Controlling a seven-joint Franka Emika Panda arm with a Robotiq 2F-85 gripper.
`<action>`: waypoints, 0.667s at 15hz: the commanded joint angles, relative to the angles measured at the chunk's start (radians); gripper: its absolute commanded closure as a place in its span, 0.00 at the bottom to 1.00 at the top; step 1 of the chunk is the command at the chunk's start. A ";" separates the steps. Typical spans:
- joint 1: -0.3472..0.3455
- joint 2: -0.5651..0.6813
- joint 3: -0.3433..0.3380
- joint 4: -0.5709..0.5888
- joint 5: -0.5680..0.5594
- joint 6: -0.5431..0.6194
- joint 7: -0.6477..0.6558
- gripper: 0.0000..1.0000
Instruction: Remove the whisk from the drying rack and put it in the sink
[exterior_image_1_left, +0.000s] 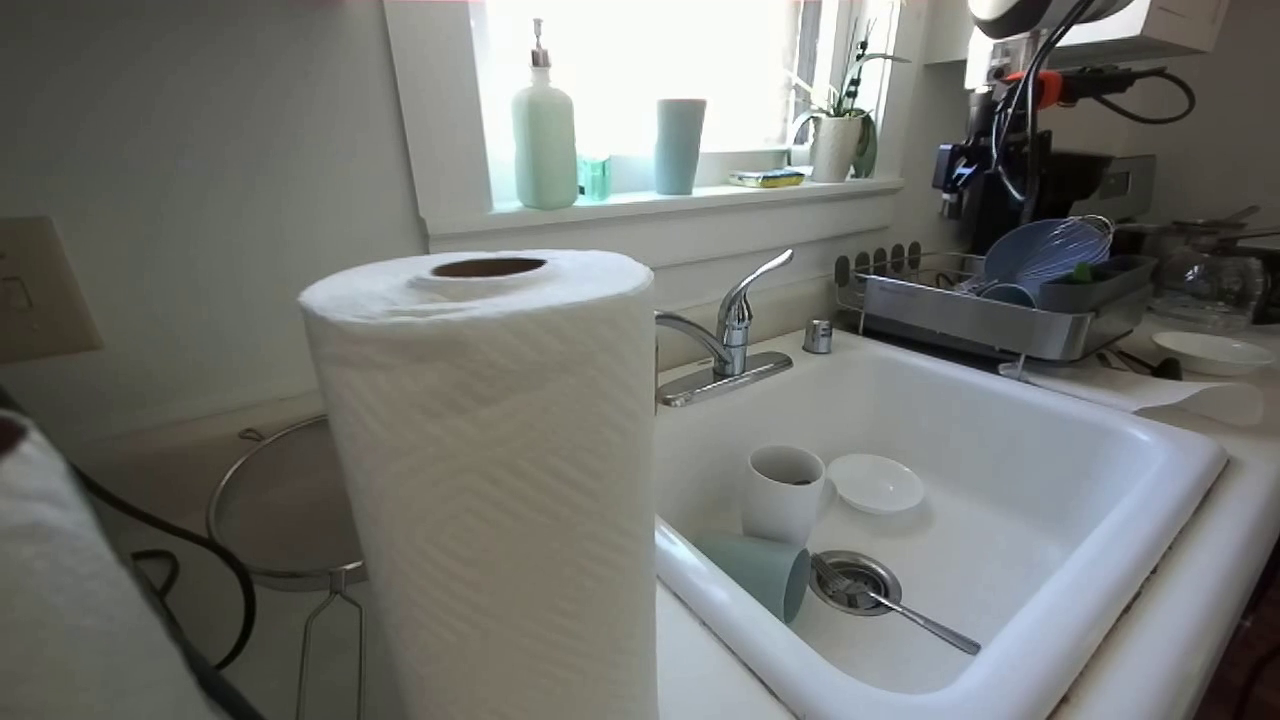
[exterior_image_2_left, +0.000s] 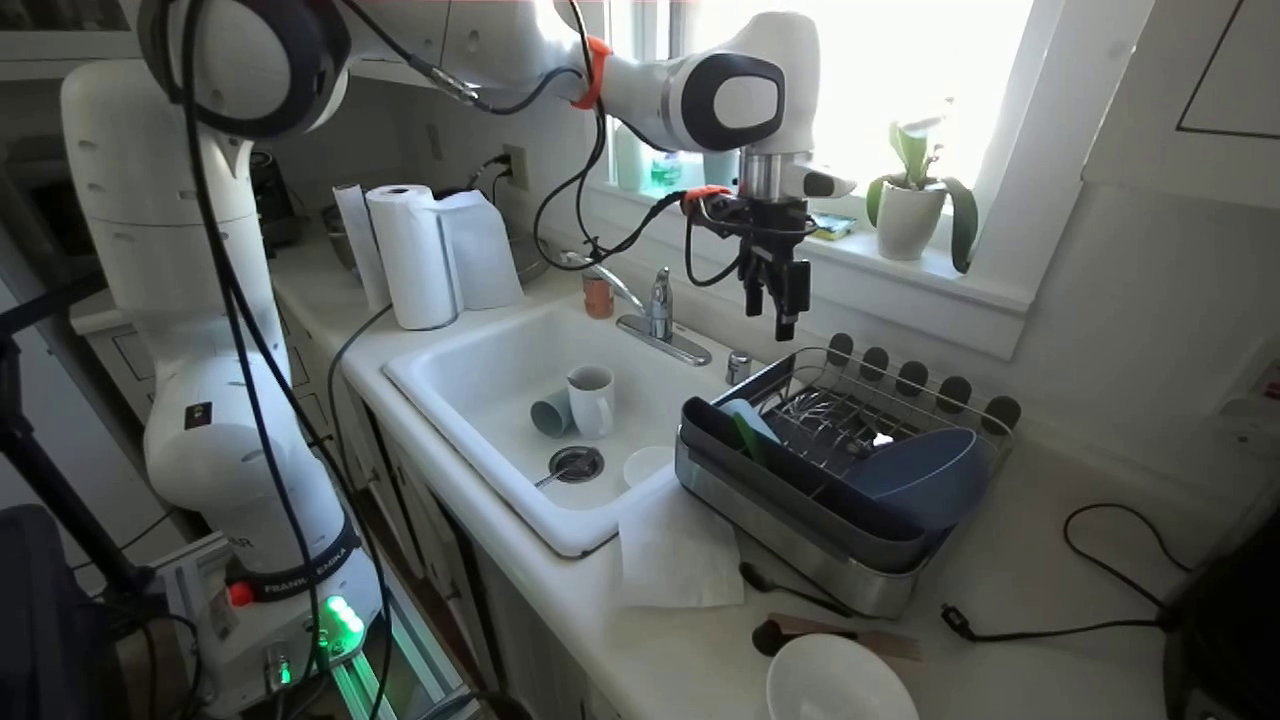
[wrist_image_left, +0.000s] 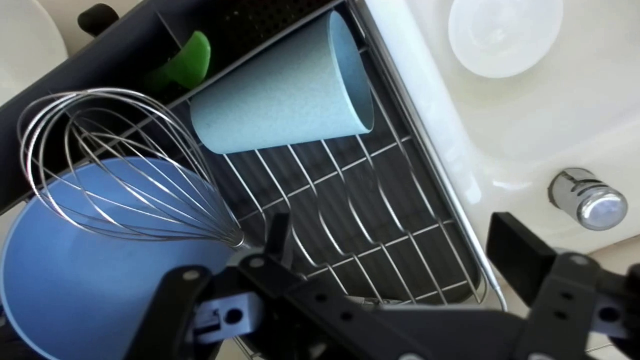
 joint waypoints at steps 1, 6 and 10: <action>-0.045 0.165 -0.027 0.176 0.065 -0.037 -0.095 0.00; -0.133 0.372 -0.032 0.396 0.120 -0.060 -0.189 0.00; -0.178 0.491 -0.024 0.529 0.126 -0.135 -0.193 0.00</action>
